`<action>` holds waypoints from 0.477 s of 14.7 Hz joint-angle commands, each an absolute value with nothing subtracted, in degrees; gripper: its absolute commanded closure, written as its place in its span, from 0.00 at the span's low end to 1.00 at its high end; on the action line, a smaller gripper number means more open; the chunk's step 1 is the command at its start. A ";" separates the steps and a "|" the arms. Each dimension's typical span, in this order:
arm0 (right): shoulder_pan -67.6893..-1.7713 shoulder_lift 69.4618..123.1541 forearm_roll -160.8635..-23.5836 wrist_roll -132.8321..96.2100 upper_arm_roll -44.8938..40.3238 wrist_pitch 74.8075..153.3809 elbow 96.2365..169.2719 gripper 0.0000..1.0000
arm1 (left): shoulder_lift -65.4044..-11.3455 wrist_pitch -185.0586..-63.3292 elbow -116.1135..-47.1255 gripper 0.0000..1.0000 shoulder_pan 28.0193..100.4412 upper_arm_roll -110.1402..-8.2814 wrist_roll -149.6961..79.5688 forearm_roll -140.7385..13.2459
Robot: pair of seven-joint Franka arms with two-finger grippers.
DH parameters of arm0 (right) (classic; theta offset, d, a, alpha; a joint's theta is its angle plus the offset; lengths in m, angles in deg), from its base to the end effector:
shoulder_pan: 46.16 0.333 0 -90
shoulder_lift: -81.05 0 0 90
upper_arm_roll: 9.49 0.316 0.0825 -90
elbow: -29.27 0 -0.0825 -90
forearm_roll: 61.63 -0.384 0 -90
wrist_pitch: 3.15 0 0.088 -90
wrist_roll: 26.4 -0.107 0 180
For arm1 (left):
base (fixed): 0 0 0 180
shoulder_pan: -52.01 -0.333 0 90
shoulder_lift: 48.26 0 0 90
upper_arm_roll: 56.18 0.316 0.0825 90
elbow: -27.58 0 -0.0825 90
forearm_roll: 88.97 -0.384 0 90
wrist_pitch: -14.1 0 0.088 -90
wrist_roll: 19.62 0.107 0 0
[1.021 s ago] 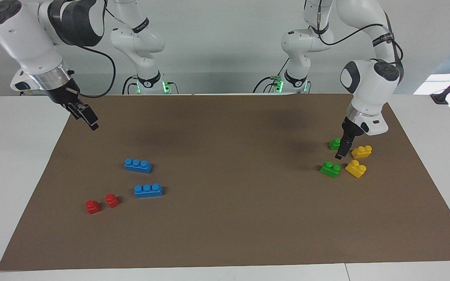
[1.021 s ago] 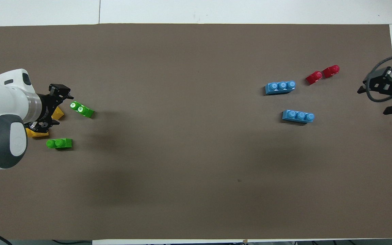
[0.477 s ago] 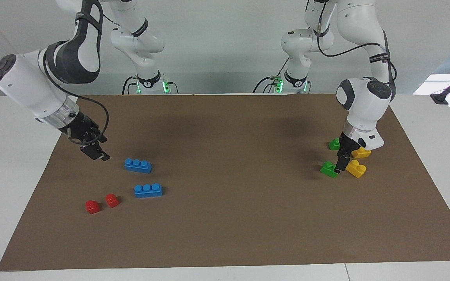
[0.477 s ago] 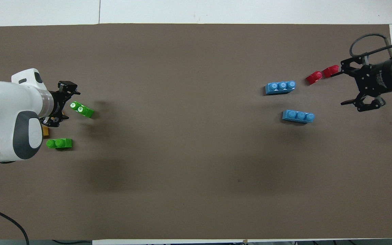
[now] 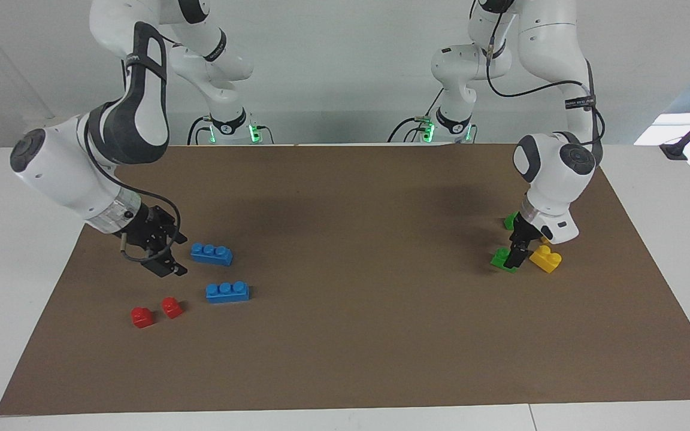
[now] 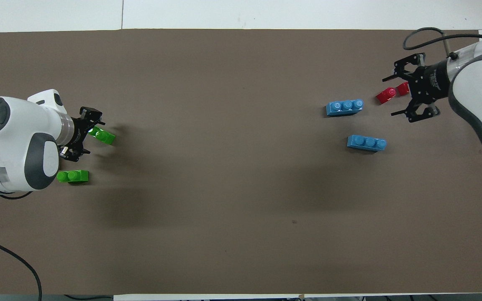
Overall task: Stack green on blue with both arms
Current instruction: 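Grasp the green brick with the left gripper while the right gripper lowers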
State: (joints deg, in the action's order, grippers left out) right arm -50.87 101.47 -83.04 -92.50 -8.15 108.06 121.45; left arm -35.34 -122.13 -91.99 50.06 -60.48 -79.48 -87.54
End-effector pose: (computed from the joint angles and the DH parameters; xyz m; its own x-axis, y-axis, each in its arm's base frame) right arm 0.6612 -0.0158 0.4244 0.2181 -0.9168 -0.3346 -0.9757 -0.1972 -0.0955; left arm 0.5843 -0.0233 0.3233 0.5202 0.8541 0.0024 0.8516 -0.5189 0.0742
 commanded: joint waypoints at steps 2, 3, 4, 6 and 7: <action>-50.29 106.27 -86.32 -94.86 -7.90 110.05 118.21 0.08 | -32.71 -120.19 -88.97 0.00 49.55 -60.49 -80.53 -86.69; -50.20 106.98 -86.77 -94.86 -7.90 110.22 118.21 0.08 | -32.35 -120.37 -88.27 0.01 49.47 -60.49 -80.62 -85.55; -50.11 107.42 -86.86 -94.86 -7.90 110.66 118.21 0.08 | -31.83 -120.55 -87.65 0.01 49.46 -60.49 -80.62 -84.93; -50.11 107.86 -86.95 -95.04 -7.90 111.02 118.21 0.08 | -30.69 -120.55 -86.24 0.01 49.03 -60.49 -80.53 -85.02; -50.11 107.95 -87.29 -95.48 -7.90 111.10 118.21 0.08 | -30.16 -120.63 -86.24 0.01 49.03 -60.40 -80.44 -85.02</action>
State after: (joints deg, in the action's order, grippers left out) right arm -50.02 106.98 -85.80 -94.01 -8.06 110.67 119.57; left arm -32.35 -121.44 -88.47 49.68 -60.31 -80.28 -85.97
